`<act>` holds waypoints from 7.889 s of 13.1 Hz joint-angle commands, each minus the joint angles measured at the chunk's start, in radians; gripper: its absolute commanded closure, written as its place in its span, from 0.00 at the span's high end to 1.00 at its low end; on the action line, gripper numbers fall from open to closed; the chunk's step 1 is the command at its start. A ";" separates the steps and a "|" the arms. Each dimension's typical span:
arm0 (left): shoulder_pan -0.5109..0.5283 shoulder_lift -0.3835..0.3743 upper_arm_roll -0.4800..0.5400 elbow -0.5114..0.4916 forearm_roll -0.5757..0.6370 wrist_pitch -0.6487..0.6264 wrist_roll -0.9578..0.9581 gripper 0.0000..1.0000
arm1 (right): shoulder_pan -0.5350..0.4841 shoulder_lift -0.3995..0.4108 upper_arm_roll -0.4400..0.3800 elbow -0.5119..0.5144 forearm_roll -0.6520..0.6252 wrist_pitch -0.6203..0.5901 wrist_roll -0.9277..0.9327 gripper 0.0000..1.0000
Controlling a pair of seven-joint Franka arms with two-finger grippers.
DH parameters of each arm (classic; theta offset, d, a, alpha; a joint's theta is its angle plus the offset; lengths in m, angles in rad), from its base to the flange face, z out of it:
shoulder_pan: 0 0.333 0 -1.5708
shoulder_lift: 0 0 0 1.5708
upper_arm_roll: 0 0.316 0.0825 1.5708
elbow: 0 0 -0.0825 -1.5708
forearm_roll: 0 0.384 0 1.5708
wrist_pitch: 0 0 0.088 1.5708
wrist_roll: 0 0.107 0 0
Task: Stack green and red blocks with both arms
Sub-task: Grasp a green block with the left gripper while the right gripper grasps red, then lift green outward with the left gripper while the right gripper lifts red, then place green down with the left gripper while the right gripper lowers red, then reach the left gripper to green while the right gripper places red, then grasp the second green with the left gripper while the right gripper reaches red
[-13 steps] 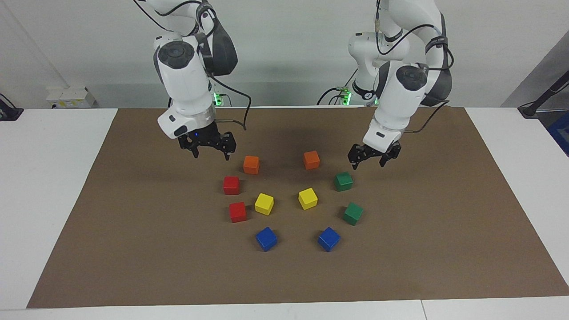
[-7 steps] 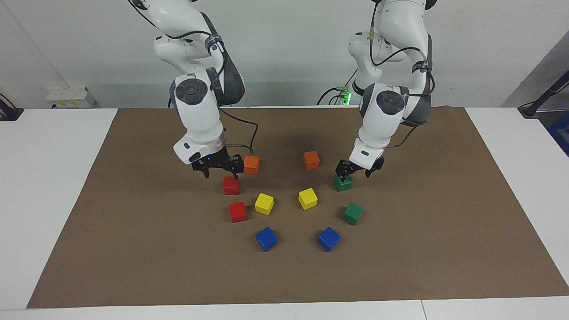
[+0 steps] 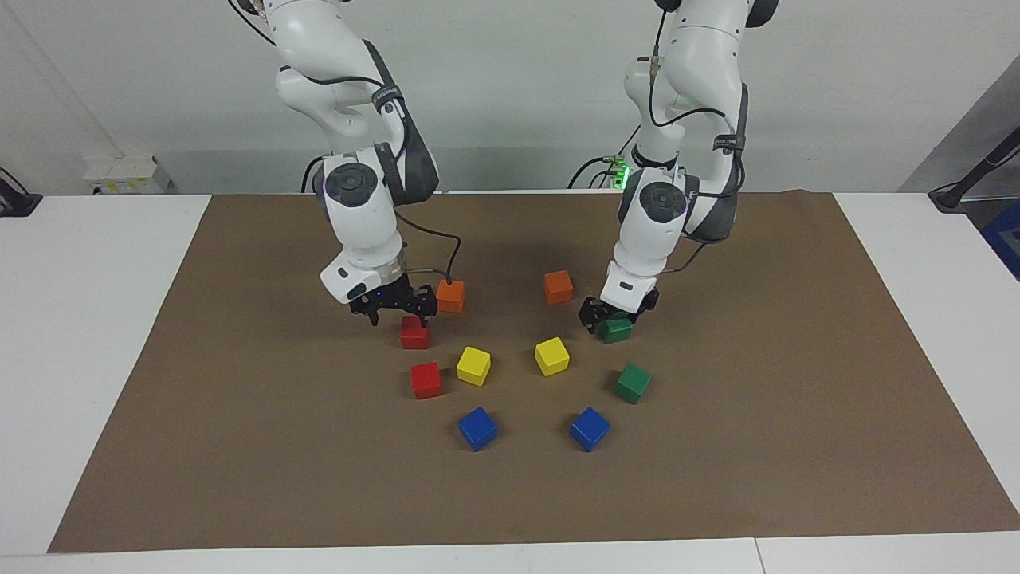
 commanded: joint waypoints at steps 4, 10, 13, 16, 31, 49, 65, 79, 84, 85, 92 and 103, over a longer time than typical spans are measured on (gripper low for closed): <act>-0.028 -0.004 0.018 -0.043 -0.002 0.034 -0.001 0.90 | 0.000 0.002 0.000 -0.048 0.002 0.053 0.014 0.98; -0.014 -0.004 0.021 -0.051 0.004 0.054 0.051 0.00 | 0.007 0.029 0.000 -0.047 0.001 0.066 0.065 0.97; 0.006 -0.012 0.024 -0.039 0.004 0.053 0.085 0.00 | 0.016 0.051 0.000 -0.045 0.000 0.100 0.080 0.97; 0.086 -0.088 0.024 0.000 0.004 -0.070 0.162 0.00 | 0.018 0.065 0.000 -0.047 0.000 0.105 0.082 0.97; 0.635 -0.188 0.024 -0.167 0.001 0.029 0.914 0.00 | -0.310 0.039 -0.007 0.102 -0.002 -0.118 -0.510 0.00; 0.649 -0.081 0.024 -0.200 -0.010 0.171 0.979 1.00 | -0.362 0.125 -0.007 0.030 -0.002 0.069 -0.589 0.00; 0.193 0.095 0.024 0.412 0.001 -0.264 -0.198 1.00 | -0.362 0.148 -0.007 0.007 -0.003 0.131 -0.593 1.00; 0.083 0.267 0.024 0.423 0.107 -0.086 -0.685 1.00 | -0.098 0.149 0.000 0.577 -0.005 -0.448 -0.295 1.00; 0.071 0.244 0.024 0.333 0.107 0.002 -0.742 1.00 | 0.010 0.317 -0.001 0.729 -0.067 -0.432 -0.112 1.00; 0.071 0.243 0.024 0.333 0.107 0.002 -0.741 0.74 | 0.012 0.342 0.000 0.741 -0.068 -0.423 -0.107 1.00; 0.074 0.240 0.023 0.348 0.110 -0.027 -0.707 0.00 | 0.015 0.370 0.002 0.653 -0.057 -0.291 -0.108 1.00; 0.395 -0.084 0.021 0.319 0.089 -0.415 0.446 0.00 | 0.039 0.346 0.003 0.438 -0.052 -0.110 -0.110 1.00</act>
